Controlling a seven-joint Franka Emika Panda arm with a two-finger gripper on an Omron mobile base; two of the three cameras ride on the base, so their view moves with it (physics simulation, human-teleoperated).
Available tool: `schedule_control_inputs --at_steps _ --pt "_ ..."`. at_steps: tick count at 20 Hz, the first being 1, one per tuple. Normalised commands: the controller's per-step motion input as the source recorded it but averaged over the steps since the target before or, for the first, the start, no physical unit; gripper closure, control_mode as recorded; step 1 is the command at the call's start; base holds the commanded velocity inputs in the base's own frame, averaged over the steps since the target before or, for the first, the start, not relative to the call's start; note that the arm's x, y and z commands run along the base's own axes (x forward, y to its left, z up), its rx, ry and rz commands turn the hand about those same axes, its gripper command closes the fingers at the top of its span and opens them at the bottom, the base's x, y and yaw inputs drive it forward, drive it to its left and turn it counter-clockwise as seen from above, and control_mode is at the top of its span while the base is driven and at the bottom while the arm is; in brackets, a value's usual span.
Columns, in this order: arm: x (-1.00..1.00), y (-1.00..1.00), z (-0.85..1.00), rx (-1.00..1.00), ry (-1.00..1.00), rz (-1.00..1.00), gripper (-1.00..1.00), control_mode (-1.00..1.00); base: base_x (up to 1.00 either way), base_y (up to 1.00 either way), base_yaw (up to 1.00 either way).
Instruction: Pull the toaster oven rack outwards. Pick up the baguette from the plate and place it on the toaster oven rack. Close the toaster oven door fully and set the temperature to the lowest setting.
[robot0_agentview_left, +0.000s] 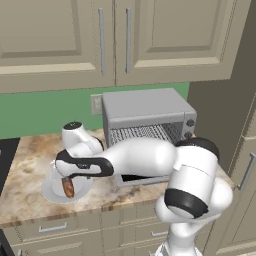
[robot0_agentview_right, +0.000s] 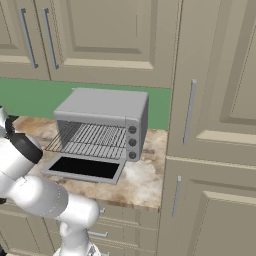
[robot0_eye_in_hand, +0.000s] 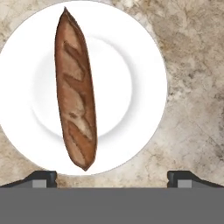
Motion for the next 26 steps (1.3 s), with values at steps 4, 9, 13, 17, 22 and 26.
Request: schedule_control_inputs --at_steps 4,9,13,17,22,26 --pt "0.09 0.09 -0.10 0.00 -0.07 -0.08 -1.00 -1.00 0.00 0.00 0.00" --pt "0.00 0.13 -0.10 0.00 -0.08 -0.05 -1.00 -1.00 0.00 0.00 0.00" --pt "0.00 0.09 -0.03 0.00 -0.03 -0.03 -1.00 -1.00 0.00 0.00 0.00" --pt "0.00 0.13 0.00 0.00 0.00 -0.01 -1.00 -1.00 0.00 0.00 0.00" --pt "0.00 0.17 0.00 0.00 0.00 0.00 -1.00 -1.00 0.00 0.00 0.00" --pt "0.00 0.09 0.00 0.00 0.00 0.00 -1.00 -1.00 0.00 0.00 0.00"
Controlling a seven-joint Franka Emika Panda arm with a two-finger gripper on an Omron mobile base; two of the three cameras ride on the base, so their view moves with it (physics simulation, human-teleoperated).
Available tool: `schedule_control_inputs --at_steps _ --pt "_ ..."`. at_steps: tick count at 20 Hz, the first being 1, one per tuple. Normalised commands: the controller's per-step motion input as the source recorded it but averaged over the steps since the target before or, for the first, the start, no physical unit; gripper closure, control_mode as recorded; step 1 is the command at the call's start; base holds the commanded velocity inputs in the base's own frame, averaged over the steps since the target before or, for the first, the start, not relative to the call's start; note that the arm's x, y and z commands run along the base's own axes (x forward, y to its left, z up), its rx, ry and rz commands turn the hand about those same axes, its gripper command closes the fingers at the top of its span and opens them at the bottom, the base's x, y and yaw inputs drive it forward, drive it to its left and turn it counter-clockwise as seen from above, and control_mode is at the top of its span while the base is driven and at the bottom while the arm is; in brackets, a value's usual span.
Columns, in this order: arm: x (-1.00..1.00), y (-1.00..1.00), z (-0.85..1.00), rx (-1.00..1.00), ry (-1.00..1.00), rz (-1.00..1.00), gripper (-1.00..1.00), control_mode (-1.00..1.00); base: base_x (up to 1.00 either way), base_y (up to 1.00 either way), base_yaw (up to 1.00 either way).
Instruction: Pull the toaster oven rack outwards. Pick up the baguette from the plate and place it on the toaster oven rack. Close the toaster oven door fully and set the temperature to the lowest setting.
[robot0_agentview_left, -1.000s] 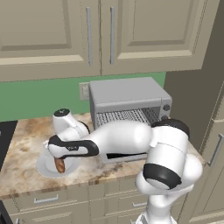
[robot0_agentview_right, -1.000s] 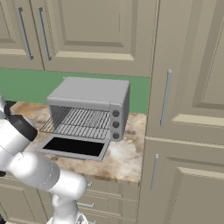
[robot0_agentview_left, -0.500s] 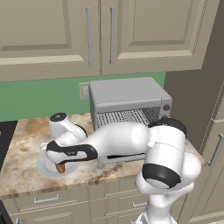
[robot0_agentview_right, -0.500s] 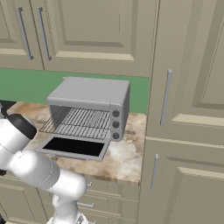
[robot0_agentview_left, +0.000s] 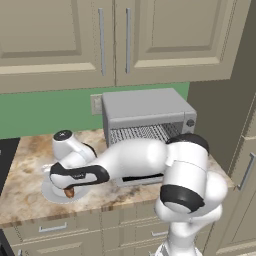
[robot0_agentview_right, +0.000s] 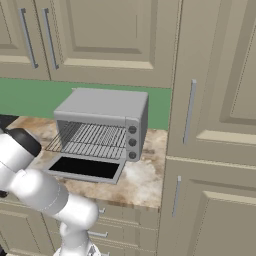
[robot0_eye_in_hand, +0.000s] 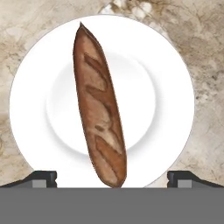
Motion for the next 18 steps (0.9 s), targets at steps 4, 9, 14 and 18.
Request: schedule_control_inputs --at_steps 4,9,14,18 --pt "0.00 0.05 -0.03 0.00 0.00 -0.01 -1.00 -1.00 0.00 0.00 0.00" --pt "0.00 0.00 -0.05 0.00 0.00 -0.01 -1.00 -1.00 0.00 0.00 0.00" --pt "0.00 0.00 -0.22 0.00 0.00 0.00 -1.00 -1.00 0.00 0.00 0.00" --pt "0.00 0.00 -0.37 0.00 0.00 -0.01 -1.00 -1.00 0.00 0.00 0.00"
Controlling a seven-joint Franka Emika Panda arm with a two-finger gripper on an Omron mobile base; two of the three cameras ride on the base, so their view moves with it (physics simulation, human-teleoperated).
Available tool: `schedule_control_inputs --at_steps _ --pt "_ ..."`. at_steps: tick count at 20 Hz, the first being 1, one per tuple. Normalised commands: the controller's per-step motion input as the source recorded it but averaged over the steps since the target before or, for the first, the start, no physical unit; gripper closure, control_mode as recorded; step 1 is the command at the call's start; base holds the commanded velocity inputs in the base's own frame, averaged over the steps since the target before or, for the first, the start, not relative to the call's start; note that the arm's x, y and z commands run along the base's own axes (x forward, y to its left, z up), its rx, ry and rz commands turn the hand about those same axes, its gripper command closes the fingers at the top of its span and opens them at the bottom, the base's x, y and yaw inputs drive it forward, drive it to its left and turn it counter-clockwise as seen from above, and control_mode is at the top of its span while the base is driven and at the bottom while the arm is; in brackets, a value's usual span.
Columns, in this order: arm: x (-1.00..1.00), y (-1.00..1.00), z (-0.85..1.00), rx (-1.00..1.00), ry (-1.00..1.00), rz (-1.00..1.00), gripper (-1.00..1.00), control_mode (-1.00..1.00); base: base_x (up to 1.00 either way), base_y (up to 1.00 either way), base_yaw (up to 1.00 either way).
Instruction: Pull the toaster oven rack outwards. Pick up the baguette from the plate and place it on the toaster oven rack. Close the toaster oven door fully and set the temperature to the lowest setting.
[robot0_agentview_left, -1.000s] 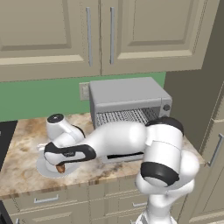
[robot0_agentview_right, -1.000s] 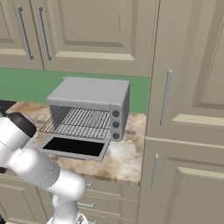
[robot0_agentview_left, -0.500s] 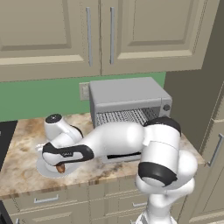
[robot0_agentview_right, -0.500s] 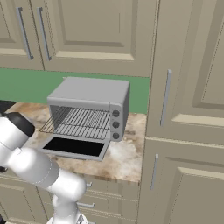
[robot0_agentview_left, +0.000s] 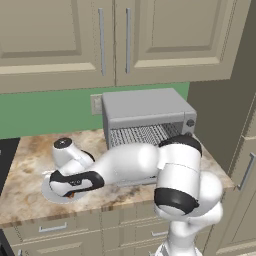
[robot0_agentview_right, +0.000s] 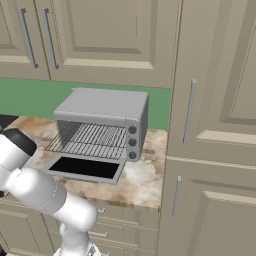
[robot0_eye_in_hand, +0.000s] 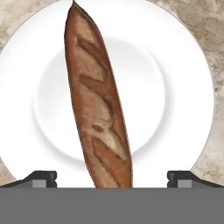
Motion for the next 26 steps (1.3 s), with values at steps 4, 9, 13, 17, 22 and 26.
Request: schedule_control_inputs --at_steps 4,9,13,17,22,26 --pt "0.00 0.00 -0.27 0.00 0.00 0.00 -1.00 -1.00 0.00 0.00 0.00" --pt "0.00 0.03 -0.10 0.00 0.00 0.00 -1.00 -1.00 0.00 0.00 0.00" --pt "0.00 0.06 0.00 0.00 0.00 0.00 -1.00 -1.00 0.00 0.00 0.00" --pt "0.08 0.00 0.00 0.00 0.00 0.00 -1.00 -1.00 0.00 0.00 0.00" --pt "0.08 0.00 0.00 0.00 0.01 0.00 -1.00 -1.00 0.00 0.00 0.00" --pt "0.09 0.00 0.00 0.00 0.02 0.00 -1.00 -1.00 0.00 0.00 0.00"
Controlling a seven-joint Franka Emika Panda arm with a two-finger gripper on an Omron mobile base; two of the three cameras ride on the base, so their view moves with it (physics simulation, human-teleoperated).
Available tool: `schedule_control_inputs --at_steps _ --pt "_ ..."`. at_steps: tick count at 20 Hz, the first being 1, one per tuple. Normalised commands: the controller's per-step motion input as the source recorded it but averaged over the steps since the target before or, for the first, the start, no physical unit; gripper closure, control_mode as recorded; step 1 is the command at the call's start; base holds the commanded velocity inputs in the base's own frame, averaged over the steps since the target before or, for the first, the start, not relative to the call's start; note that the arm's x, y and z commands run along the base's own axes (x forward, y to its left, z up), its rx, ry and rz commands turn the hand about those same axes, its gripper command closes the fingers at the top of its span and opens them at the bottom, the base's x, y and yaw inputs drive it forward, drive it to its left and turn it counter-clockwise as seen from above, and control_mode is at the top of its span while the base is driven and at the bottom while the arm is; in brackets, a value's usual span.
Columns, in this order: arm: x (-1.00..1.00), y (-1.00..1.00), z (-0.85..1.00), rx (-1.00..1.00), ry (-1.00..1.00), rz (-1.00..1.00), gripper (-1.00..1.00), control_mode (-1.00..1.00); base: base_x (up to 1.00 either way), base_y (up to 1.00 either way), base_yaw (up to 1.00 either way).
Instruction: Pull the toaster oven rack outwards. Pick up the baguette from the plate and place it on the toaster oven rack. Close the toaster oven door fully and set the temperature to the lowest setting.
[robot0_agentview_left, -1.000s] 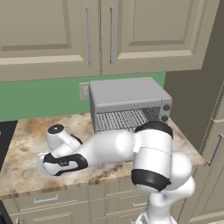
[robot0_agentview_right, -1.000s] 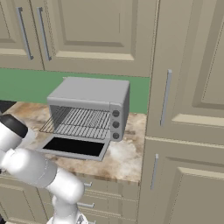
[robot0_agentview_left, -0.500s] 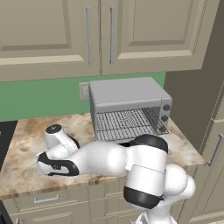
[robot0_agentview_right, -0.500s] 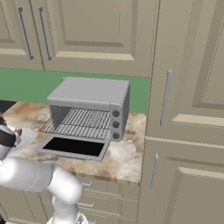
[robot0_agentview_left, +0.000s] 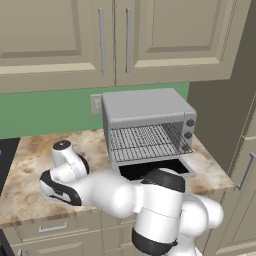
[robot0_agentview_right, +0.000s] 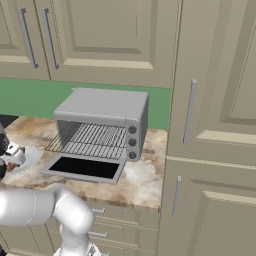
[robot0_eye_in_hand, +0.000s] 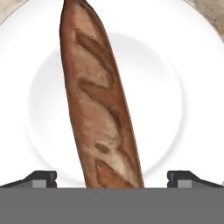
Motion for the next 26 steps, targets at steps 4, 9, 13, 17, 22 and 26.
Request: schedule_control_inputs --at_steps 4,9,13,17,22,26 --pt "0.11 0.00 0.00 0.00 0.02 0.00 -1.00 -1.00 0.00 0.00 0.00" --pt "0.13 0.02 -0.03 0.00 0.01 0.00 -1.00 -1.00 0.00 0.00 0.00" --pt "0.11 0.17 -0.07 0.00 0.00 0.00 -1.00 -1.00 0.00 0.00 0.00" --pt "0.04 0.17 -0.10 -0.01 0.00 0.00 -1.00 -1.00 0.00 0.00 0.00" --pt "0.00 0.10 -0.17 -0.01 0.00 0.00 -1.00 -1.00 0.00 0.00 0.00" --pt "0.00 0.00 -0.18 0.00 0.00 0.00 -1.00 -1.00 0.00 0.00 0.00"
